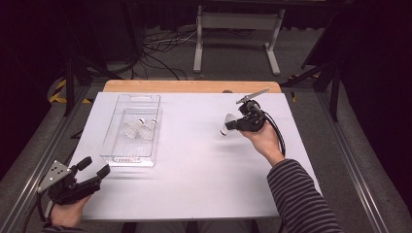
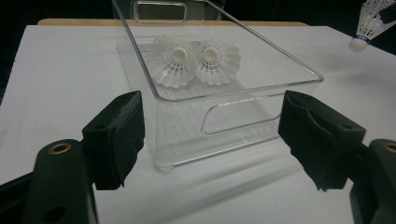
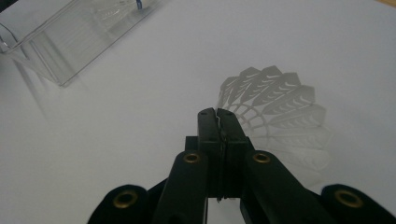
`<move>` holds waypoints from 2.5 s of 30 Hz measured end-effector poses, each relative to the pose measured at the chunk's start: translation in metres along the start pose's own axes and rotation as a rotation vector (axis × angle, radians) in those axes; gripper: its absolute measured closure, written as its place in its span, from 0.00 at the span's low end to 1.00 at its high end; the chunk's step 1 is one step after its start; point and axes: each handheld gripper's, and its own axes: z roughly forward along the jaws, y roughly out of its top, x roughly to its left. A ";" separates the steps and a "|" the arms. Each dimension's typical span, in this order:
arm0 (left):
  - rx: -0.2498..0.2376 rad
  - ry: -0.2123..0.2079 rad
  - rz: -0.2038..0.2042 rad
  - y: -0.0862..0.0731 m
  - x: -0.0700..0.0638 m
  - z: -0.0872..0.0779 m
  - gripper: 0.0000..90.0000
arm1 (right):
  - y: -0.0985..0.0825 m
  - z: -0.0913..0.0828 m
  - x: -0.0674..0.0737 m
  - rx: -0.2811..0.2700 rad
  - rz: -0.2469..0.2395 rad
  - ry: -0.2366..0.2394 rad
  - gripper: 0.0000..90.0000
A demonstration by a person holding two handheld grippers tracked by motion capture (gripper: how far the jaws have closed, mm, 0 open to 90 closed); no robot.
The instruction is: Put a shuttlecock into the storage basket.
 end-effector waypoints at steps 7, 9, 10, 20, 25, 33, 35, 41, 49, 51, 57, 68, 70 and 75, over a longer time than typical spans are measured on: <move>-0.002 0.000 -0.003 0.000 -0.001 0.000 0.26 | -0.002 -0.002 0.008 -0.001 -0.014 0.015 1.00; -0.002 0.000 -0.003 0.000 -0.001 0.000 0.26 | -0.003 -0.002 0.010 0.000 -0.016 0.017 1.00; -0.002 0.000 -0.003 0.000 -0.001 0.000 0.26 | -0.004 -0.002 0.011 -0.003 -0.020 0.020 1.00; -0.005 -0.001 -0.001 0.001 -0.002 0.000 0.26 | -0.007 -0.005 0.024 -0.015 -0.048 0.046 1.00; -0.007 -0.002 0.001 0.001 -0.003 0.000 0.26 | -0.009 -0.004 0.031 -0.015 -0.061 0.065 1.00; -0.004 -0.004 0.010 0.002 -0.004 0.000 0.26 | -0.012 0.000 0.042 -0.014 -0.079 0.096 1.00; -0.004 -0.006 0.007 0.003 -0.004 0.001 0.26 | -0.012 0.001 0.045 -0.013 -0.081 0.100 1.00; -0.002 -0.011 0.018 0.005 -0.007 0.001 0.26 | -0.014 0.003 0.048 -0.014 -0.088 0.111 1.00; 0.012 -0.020 0.042 0.011 -0.013 0.004 0.27 | -0.014 0.001 0.050 -0.020 -0.089 0.117 1.00; 0.015 -0.023 0.050 0.013 -0.015 0.005 0.27 | -0.014 0.001 0.050 -0.021 -0.089 0.118 1.00; 0.033 -0.032 0.067 0.016 -0.022 0.012 0.27 | -0.014 0.001 0.049 -0.026 -0.087 0.126 1.00; 0.042 -0.078 0.087 0.025 -0.033 0.020 0.27 | -0.013 0.000 0.051 -0.016 -0.094 0.126 1.00; 0.040 -0.089 0.088 0.027 -0.036 0.023 0.27 | -0.013 -0.001 0.051 -0.017 -0.094 0.127 1.00; 0.045 -0.109 0.099 0.031 -0.043 0.030 0.28 | -0.013 -0.001 0.052 -0.016 -0.095 0.131 1.00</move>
